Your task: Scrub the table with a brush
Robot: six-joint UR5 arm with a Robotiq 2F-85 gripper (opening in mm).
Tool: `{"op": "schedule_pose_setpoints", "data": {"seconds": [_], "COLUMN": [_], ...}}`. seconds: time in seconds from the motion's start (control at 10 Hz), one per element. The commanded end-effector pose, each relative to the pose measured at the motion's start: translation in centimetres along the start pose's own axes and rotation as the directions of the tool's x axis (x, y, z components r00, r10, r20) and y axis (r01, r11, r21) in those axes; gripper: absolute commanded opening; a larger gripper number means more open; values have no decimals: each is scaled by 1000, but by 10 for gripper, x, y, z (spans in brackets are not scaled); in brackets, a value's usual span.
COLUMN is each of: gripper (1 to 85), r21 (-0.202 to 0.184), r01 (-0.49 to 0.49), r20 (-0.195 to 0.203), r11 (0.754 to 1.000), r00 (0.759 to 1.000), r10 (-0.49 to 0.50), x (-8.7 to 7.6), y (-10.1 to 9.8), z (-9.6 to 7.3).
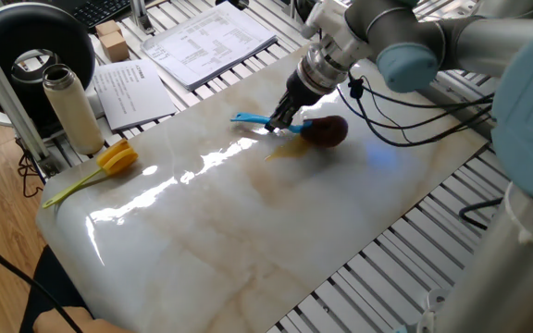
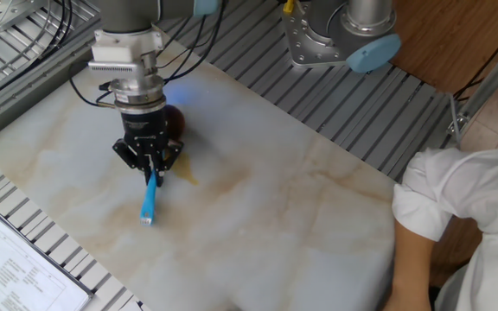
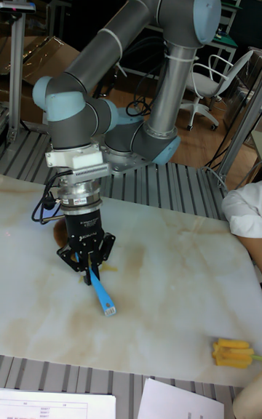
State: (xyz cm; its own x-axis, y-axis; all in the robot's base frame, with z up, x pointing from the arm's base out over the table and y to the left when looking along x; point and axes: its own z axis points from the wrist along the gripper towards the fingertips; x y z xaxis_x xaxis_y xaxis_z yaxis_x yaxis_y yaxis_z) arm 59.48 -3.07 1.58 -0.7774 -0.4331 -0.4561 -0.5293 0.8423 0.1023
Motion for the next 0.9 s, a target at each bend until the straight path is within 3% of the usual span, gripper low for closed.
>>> {"op": "schedule_pose_setpoints", "data": {"seconds": [0.0, 0.1, 0.2, 0.4, 0.5, 0.8], "gripper": [13, 37, 293, 613, 680, 697], "r21": [21, 29, 35, 47, 50, 87], "r01": [-77, -90, -76, -38, -17, 20], "r20": [-85, -100, -96, -109, -107, -153], "r11": [997, 996, 997, 998, 999, 996], "r00": [993, 991, 992, 993, 994, 988], "r10": [79, 92, 79, 43, 22, -7], "x": [15, 15, 12, 11, 9, 11], "y": [11, 14, 15, 8, 5, -5], "z": [-13, -16, -15, -8, -7, -15]}}
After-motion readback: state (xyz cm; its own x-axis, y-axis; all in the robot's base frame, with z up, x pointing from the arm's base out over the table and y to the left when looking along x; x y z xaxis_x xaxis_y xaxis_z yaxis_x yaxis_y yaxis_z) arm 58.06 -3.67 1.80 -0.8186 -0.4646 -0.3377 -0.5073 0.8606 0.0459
